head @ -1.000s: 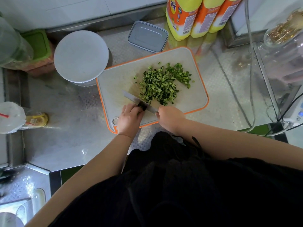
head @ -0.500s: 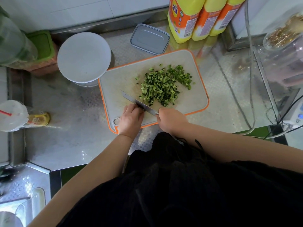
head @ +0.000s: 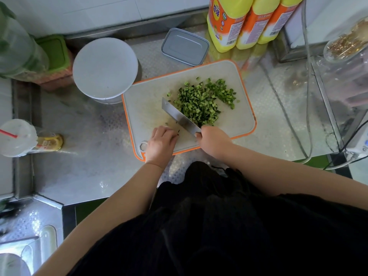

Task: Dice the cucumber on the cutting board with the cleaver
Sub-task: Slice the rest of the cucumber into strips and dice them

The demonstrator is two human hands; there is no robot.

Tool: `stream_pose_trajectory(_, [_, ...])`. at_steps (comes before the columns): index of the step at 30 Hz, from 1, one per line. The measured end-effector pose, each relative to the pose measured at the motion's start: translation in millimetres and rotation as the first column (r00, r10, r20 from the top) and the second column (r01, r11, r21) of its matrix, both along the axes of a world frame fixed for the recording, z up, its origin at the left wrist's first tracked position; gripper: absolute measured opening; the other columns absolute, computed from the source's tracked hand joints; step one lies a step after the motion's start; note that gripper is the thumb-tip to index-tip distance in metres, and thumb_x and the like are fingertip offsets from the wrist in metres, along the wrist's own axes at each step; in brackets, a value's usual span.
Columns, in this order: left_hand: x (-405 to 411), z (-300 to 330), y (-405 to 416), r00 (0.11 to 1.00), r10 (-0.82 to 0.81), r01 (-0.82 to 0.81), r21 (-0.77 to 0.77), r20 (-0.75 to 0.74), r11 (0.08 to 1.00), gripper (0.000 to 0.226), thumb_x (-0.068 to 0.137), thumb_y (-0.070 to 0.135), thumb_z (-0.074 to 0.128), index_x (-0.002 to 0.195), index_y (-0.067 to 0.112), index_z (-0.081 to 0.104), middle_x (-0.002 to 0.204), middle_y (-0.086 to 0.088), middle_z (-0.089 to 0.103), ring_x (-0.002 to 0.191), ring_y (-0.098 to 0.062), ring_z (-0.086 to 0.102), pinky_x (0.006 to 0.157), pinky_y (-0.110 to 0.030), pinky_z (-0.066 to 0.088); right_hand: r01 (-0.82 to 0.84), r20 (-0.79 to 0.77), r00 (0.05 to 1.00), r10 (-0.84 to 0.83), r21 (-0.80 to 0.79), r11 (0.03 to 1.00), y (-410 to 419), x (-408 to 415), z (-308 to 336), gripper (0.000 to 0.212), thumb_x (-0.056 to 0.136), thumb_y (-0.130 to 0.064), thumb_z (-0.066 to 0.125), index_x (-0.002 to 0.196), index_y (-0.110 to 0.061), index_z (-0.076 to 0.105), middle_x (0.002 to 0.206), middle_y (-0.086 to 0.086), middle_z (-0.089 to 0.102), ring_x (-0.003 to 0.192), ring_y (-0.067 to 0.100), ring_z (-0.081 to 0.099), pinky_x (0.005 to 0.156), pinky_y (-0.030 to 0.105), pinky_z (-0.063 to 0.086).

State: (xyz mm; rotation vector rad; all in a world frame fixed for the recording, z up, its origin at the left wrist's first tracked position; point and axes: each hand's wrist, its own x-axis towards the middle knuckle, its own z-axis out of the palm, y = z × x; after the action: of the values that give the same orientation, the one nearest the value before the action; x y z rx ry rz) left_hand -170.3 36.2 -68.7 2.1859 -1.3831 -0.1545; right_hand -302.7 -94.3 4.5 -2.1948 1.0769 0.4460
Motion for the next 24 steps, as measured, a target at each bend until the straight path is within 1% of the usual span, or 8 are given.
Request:
stream_pose_trajectory(2, [-0.1, 2.4, 3.6, 1.000, 0.014, -0.014, 0.022, -0.010, 1.000, 0.014, 0.088, 0.020, 0.063, 0.086, 0.007, 0.069, 0.095, -0.009, 0.059, 0.090, -0.026, 0.053, 0.056, -0.027, 0.038, -0.016, 0.009, 1.000, 0.017, -0.010, 1.000, 0.8, -0.5, 2.6, 0.031, 0.101, -0.029, 0.039, 0.101, -0.002, 0.055, 0.096, 0.016, 0.062, 0.090, 0.034, 0.059, 0.067, 0.034, 0.040])
stream_pose_trajectory(4, [0.3, 4.3, 6.6, 1.000, 0.024, -0.024, 0.026, -0.005, 0.999, 0.023, 0.089, 0.026, 0.056, 0.088, 0.007, 0.068, 0.097, -0.009, 0.058, 0.091, -0.028, 0.054, 0.055, -0.029, 0.042, -0.043, 0.021, 0.999, 0.043, -0.010, 0.999, 6.8, -0.2, 6.4, 0.030, 0.101, -0.029, 0.039, 0.099, -0.003, 0.054, 0.092, 0.014, 0.061, 0.086, 0.033, 0.058, 0.064, 0.034, 0.039])
stream_pose_trajectory(8, [0.0, 5.7, 9.3, 1.000, 0.025, -0.025, 0.039, 0.009, 0.999, 0.026, 0.088, 0.026, 0.052, 0.083, 0.006, 0.067, 0.094, -0.008, 0.060, 0.088, -0.030, 0.057, 0.053, -0.031, 0.042, -0.115, -0.003, 0.993, 0.115, -0.045, 0.992, 19.5, 2.6, 14.0, 0.026, 0.101, -0.028, 0.037, 0.098, -0.007, 0.052, 0.082, 0.007, 0.051, 0.076, 0.029, 0.052, 0.062, 0.033, 0.037])
stream_pose_trajectory(12, [0.0, 3.8, 7.2, 0.999, 0.047, -0.046, 0.080, -0.013, 0.996, 0.007, 0.083, 0.012, 0.069, 0.081, 0.005, 0.068, 0.090, -0.009, 0.061, 0.086, -0.031, 0.058, 0.052, -0.031, 0.042, -0.166, -0.064, 0.985, 0.162, -0.066, 0.984, 23.3, 6.5, 10.8, 0.015, 0.097, -0.016, 0.043, 0.101, -0.005, 0.052, 0.086, 0.009, 0.057, 0.084, 0.032, 0.059, 0.062, 0.034, 0.038])
stream_pose_trajectory(15, [0.4, 5.4, 7.1, 0.999, 0.045, -0.044, 0.097, -0.009, 0.994, 0.006, 0.080, 0.010, 0.074, 0.080, 0.006, 0.070, 0.088, -0.007, 0.062, 0.086, -0.029, 0.057, 0.055, -0.026, 0.032, -0.163, -0.093, 0.983, 0.158, -0.039, 0.986, 26.6, 8.7, 3.8, 0.014, 0.095, -0.012, 0.044, 0.103, -0.004, 0.051, 0.094, 0.013, 0.061, 0.088, 0.035, 0.060, 0.063, 0.034, 0.039])
stream_pose_trajectory(18, [0.2, 5.8, 7.3, 0.999, 0.028, -0.030, 0.095, 0.019, 0.995, 0.006, 0.080, 0.011, 0.075, 0.079, 0.008, 0.071, 0.087, -0.006, 0.063, 0.083, -0.029, 0.058, 0.056, -0.025, 0.030, -0.156, -0.069, 0.985, 0.155, 0.000, 0.988, 24.5, 6.9, -1.0, 0.009, 0.095, -0.014, 0.044, 0.095, -0.006, 0.049, 0.084, 0.010, 0.055, 0.086, 0.035, 0.061, 0.062, 0.035, 0.040])
stream_pose_trajectory(21, [1.4, 4.4, 8.0, 0.999, 0.009, -0.012, 0.074, 0.044, 0.997, 0.011, 0.084, 0.017, 0.069, 0.080, 0.007, 0.071, 0.087, -0.005, 0.063, 0.081, -0.028, 0.057, 0.057, -0.024, 0.031, -0.132, -0.026, 0.991, 0.132, 0.010, 0.991, 17.7, 4.3, -1.4, 0.022, 0.100, -0.024, 0.040, 0.097, -0.006, 0.053, 0.088, 0.011, 0.057, 0.088, 0.033, 0.059, 0.065, 0.034, 0.038])
stream_pose_trajectory(24, [-0.1, 5.1, 9.6, 0.998, 0.015, -0.019, 0.074, 0.055, 0.997, 0.004, 0.082, 0.011, 0.073, 0.081, 0.008, 0.070, 0.088, -0.006, 0.063, 0.083, -0.030, 0.059, 0.059, -0.024, 0.031, -0.044, -0.006, 0.999, 0.044, 0.029, 0.999, 10.8, 1.3, -1.4, 0.033, 0.100, -0.029, 0.040, 0.105, 0.000, 0.056, 0.101, 0.017, 0.061, 0.096, 0.034, 0.058, 0.070, 0.033, 0.038])
